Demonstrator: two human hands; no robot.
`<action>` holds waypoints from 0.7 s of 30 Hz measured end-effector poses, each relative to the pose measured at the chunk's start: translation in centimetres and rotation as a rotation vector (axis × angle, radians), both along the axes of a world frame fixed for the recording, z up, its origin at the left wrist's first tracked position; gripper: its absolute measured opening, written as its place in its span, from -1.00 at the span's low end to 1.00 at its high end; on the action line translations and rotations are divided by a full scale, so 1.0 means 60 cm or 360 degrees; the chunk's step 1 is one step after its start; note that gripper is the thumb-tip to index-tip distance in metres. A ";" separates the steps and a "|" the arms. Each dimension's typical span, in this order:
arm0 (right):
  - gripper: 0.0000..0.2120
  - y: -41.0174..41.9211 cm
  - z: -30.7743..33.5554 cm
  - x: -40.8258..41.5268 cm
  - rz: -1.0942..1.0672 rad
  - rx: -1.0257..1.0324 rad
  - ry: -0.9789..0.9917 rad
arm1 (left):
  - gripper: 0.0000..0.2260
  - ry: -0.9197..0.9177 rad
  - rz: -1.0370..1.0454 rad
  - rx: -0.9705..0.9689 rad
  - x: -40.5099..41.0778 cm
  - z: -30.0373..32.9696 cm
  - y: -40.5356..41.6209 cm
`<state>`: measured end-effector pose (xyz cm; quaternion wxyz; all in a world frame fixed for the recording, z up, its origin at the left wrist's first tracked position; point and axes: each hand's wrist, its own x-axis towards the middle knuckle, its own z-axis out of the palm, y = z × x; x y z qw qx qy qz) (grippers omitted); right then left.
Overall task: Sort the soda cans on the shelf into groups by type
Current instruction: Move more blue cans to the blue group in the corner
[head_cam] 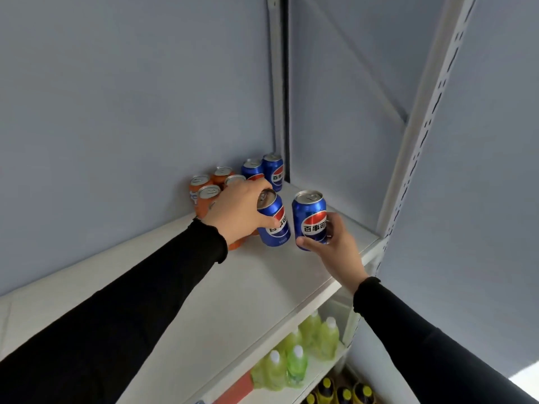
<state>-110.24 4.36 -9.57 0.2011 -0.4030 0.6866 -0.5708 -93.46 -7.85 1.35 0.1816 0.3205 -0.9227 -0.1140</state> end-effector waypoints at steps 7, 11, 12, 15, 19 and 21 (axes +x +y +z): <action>-0.41 -0.087 -0.012 -0.086 -0.0040 -0.0008 -0.0062 | -0.45 -0.0089 0.0008 -0.0077 -0.112 -0.004 -0.105; -0.41 -0.143 -0.014 -0.121 0.0017 0.0044 -0.0067 | -0.49 -0.0188 0.0062 -0.0098 -0.151 -0.008 -0.151; -0.42 -0.158 -0.015 -0.130 0.0048 0.0059 -0.0070 | -0.49 -0.0212 0.0084 -0.0101 -0.158 -0.011 -0.160; -0.43 -0.206 -0.014 -0.154 0.0146 0.0115 -0.0035 | -0.51 -0.0290 0.0182 -0.0104 -0.179 -0.022 -0.186; -0.45 -0.273 -0.027 -0.186 0.0280 0.0158 -0.0049 | -0.50 -0.0388 0.0321 -0.0142 -0.200 -0.028 -0.206; -0.44 -0.301 -0.035 -0.197 0.0339 0.0181 -0.0042 | -0.47 -0.0454 0.0378 -0.0185 -0.208 -0.030 -0.210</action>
